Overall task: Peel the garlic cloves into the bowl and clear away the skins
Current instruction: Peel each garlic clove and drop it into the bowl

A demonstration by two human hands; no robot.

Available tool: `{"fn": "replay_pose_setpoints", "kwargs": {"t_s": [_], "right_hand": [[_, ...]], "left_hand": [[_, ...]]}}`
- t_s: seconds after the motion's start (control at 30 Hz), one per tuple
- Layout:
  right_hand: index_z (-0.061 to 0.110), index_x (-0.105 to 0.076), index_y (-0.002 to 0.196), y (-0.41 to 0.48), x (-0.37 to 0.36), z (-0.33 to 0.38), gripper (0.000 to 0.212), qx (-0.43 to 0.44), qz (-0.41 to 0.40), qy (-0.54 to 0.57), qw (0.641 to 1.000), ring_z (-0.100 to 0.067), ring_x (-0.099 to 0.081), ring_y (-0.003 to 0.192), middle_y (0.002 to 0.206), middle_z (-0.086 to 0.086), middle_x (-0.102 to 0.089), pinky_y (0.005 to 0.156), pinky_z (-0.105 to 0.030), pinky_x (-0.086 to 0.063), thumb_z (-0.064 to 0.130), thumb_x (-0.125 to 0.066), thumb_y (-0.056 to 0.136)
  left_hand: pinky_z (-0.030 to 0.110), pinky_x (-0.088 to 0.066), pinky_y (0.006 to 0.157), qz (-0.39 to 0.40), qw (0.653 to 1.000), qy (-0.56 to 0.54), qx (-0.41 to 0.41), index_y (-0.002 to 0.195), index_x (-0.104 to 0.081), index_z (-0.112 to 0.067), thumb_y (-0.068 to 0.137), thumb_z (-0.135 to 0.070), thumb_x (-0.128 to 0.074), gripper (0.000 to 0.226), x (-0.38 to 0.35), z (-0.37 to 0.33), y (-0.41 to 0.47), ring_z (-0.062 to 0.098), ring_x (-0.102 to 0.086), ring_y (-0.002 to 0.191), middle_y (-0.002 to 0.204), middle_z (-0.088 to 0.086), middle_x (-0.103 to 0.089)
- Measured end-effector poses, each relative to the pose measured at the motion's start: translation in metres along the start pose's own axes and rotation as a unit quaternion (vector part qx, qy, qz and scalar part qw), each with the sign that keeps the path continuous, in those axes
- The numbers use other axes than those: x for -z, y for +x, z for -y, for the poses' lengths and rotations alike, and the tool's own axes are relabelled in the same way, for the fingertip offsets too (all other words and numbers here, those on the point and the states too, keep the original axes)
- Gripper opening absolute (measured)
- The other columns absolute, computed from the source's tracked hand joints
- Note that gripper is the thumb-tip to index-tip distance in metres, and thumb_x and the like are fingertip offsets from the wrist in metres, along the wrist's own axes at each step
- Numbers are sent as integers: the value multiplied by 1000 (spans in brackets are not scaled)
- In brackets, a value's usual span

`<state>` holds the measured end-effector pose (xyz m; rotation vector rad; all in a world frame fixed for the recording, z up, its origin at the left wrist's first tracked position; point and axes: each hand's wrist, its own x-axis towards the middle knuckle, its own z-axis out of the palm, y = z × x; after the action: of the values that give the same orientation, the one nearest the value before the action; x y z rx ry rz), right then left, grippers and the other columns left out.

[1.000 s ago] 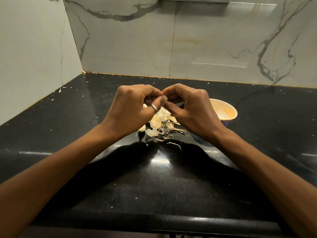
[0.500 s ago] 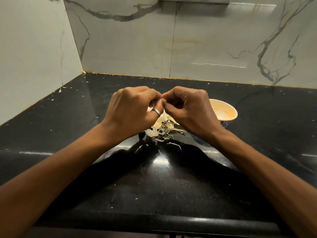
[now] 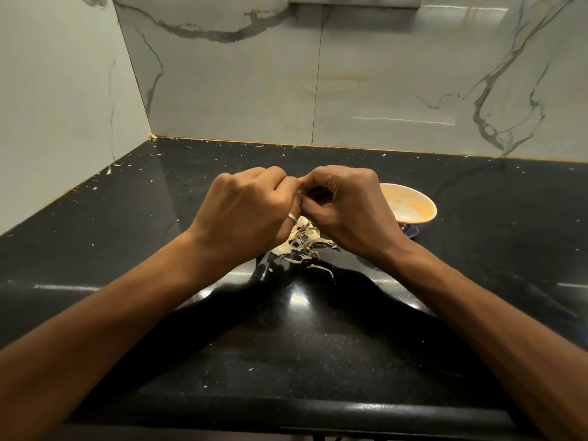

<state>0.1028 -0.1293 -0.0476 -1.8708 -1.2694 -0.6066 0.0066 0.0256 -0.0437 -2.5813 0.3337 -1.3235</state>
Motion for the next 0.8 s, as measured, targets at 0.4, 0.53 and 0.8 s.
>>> {"fn": "replay_pose_setpoints", "kwargs": {"t_s": [0.4,0.53,0.8], "right_hand": [[7,-78,94,1,-1,2,11,1,-23,13,1000,-15,-71,74,85,-4,-76,69,-39,-58,15,-74,88],[7,-78,94,0,-1,1,11,-2,-24,12,1000,-15,-71,74,85,-4,-76,69,-39,-57,14,-73,87],[6,-78,95,0,1,1,12,-39,-18,56,998,-12,-73,74,84,-3,-77,68,-39,-59,13,-74,86]], "left_hand": [[40,-49,49,-21,993,-100,61,85,-69,-6,93,-16,-56,19,1,0,2,30,-55,53,72,10,-62],[39,-51,53,-35,981,-158,104,83,-71,-8,88,-15,-62,12,-3,3,4,23,-57,56,69,3,-64],[24,-56,49,23,877,-378,295,91,-75,-9,91,-13,-71,6,-4,3,7,10,-68,56,68,-1,-69]]}}
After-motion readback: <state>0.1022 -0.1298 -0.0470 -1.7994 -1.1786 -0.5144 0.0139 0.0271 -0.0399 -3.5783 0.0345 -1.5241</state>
